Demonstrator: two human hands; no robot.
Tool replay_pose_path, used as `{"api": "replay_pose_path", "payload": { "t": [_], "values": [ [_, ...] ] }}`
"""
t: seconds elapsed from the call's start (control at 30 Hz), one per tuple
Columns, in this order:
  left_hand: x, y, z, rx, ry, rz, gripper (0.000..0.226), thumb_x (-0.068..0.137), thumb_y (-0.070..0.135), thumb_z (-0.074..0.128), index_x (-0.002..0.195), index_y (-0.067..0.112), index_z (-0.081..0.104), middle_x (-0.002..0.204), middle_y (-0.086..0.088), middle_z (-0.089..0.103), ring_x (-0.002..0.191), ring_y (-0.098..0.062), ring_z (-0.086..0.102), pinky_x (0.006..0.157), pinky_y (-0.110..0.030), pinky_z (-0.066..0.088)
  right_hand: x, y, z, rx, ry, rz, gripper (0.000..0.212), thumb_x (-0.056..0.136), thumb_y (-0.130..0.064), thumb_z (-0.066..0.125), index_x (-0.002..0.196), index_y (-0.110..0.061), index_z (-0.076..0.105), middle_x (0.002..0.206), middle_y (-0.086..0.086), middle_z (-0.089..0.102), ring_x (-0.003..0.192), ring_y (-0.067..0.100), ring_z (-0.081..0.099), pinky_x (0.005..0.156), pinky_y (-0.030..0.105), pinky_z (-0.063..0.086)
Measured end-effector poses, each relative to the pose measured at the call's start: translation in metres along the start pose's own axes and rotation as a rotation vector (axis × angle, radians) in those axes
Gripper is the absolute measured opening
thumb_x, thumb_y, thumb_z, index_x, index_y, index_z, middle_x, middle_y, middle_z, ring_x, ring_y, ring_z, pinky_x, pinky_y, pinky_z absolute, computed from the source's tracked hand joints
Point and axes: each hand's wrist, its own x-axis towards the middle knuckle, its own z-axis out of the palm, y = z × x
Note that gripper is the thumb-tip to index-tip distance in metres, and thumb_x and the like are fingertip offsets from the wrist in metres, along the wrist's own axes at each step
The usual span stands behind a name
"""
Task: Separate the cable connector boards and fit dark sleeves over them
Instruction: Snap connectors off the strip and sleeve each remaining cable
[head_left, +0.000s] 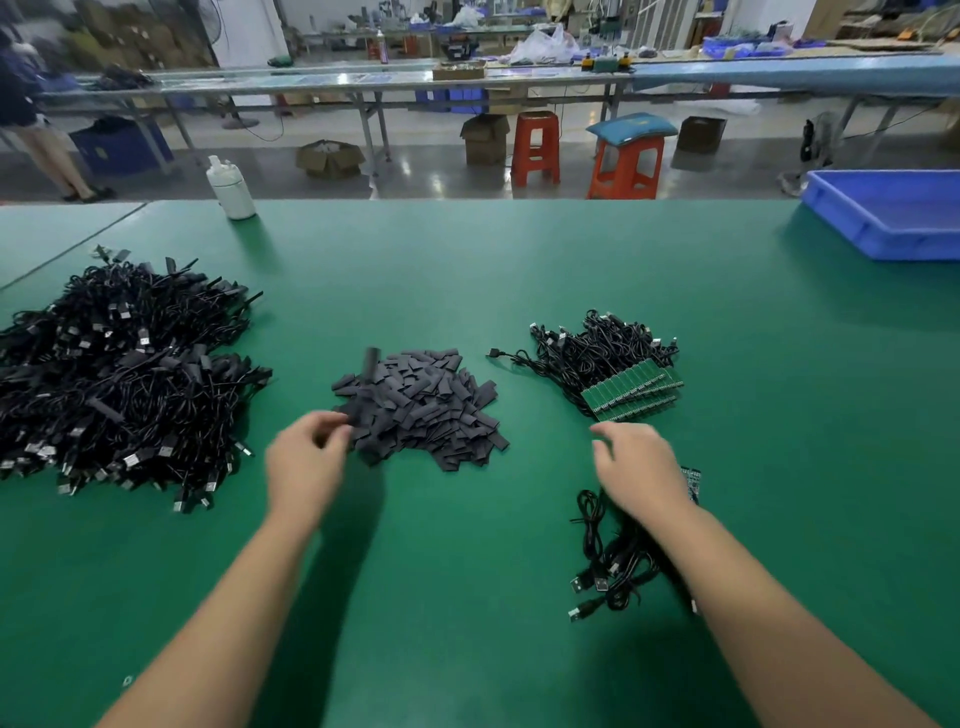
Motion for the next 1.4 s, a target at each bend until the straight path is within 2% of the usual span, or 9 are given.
{"api": "replay_pose_path", "payload": {
  "t": [0.13,0.27,0.5,0.67,0.77,0.87,1.03,1.13,1.4],
  "values": [
    [0.058,-0.051,-0.039,0.302,0.066,-0.1,0.016,0.091,0.021,0.065,0.104,0.015,0.073,0.1,-0.01,0.074,0.094,-0.031,0.065,0.082,-0.037,0.051,0.014,0.041,-0.017,-0.077,-0.217,0.123,0.042,0.102,-0.029,0.045,0.143,-0.019,0.048,0.129,0.003,0.063,0.074,0.007,0.055,0.086,0.037,0.054],
    [0.079,-0.076,-0.049,0.397,0.052,-0.202,0.027,0.095,0.014,0.058,0.121,0.013,0.065,0.112,-0.018,0.068,0.101,-0.04,0.059,0.084,-0.045,0.052,0.015,0.048,-0.018,0.023,-0.276,0.138,0.04,0.102,-0.032,0.048,0.14,-0.02,0.05,0.117,-0.002,0.063,0.083,0.01,0.056,0.071,0.026,0.043],
    [0.05,-0.037,-0.012,0.52,0.107,0.238,0.027,0.086,0.002,0.06,0.111,0.005,0.071,0.107,-0.015,0.071,0.096,-0.033,0.064,0.083,-0.044,0.052,0.014,0.038,-0.014,0.033,-0.229,0.103,0.028,0.099,-0.032,0.056,0.123,-0.021,0.066,0.115,-0.003,0.069,0.087,0.012,0.058,0.076,0.027,0.046],
    [-0.027,0.037,0.055,0.224,-0.216,0.465,0.028,0.089,0.013,0.06,0.113,0.021,0.07,0.108,0.003,0.073,0.095,-0.018,0.067,0.085,-0.032,0.054,0.013,0.026,-0.019,0.097,-0.206,0.097,0.019,0.097,-0.032,0.061,0.109,-0.022,0.072,0.095,-0.009,0.069,0.083,0.011,0.062,0.072,0.028,0.049],
    [-0.075,0.083,0.1,-0.019,-0.499,0.411,0.034,0.096,0.028,0.055,0.13,0.023,0.06,0.115,0.008,0.07,0.097,-0.007,0.064,0.095,-0.03,0.051,0.012,0.017,-0.026,0.136,-0.179,0.057,0.015,0.097,-0.033,0.061,0.1,-0.024,0.072,0.086,-0.012,0.068,0.077,0.012,0.064,0.059,0.022,0.043],
    [-0.103,0.116,0.131,-0.154,-0.625,0.273,0.044,0.097,0.037,0.055,0.139,0.025,0.051,0.12,0.009,0.067,0.102,-0.006,0.062,0.097,-0.026,0.047,0.009,0.008,-0.032,0.116,-0.139,-0.024,0.016,0.097,-0.03,0.061,0.103,-0.022,0.074,0.094,-0.007,0.071,0.084,0.015,0.061,0.067,0.025,0.04],
    [-0.111,0.135,0.144,-0.14,-0.643,0.2,0.017,0.098,0.032,0.052,0.102,0.023,0.066,0.082,-0.002,0.072,0.07,-0.024,0.062,0.068,-0.036,0.053,0.002,0.005,-0.039,0.091,-0.113,-0.075,0.015,0.096,-0.032,0.059,0.1,-0.028,0.073,0.083,-0.015,0.067,0.077,0.008,0.06,0.067,0.025,0.041],
    [-0.11,0.136,0.144,-0.137,-0.64,0.183,0.023,0.098,0.033,0.049,0.082,0.023,0.063,0.071,0.001,0.072,0.049,-0.011,0.05,0.052,-0.028,0.043,-0.001,0.004,-0.04,0.032,-0.089,-0.083,0.014,0.095,-0.037,0.057,0.098,-0.034,0.07,0.076,-0.019,0.064,0.071,0.005,0.058,0.069,0.025,0.039],
    [-0.114,0.14,0.143,-0.086,-0.548,0.174,0.032,0.095,0.031,0.053,0.067,0.017,0.059,0.061,-0.001,0.067,0.045,-0.009,0.05,0.05,-0.028,0.042,-0.003,-0.001,-0.037,0.009,-0.101,-0.041,0.017,0.096,-0.034,0.055,0.098,-0.033,0.072,0.081,-0.013,0.07,0.074,0.011,0.062,0.067,0.026,0.046]
  ]
}}
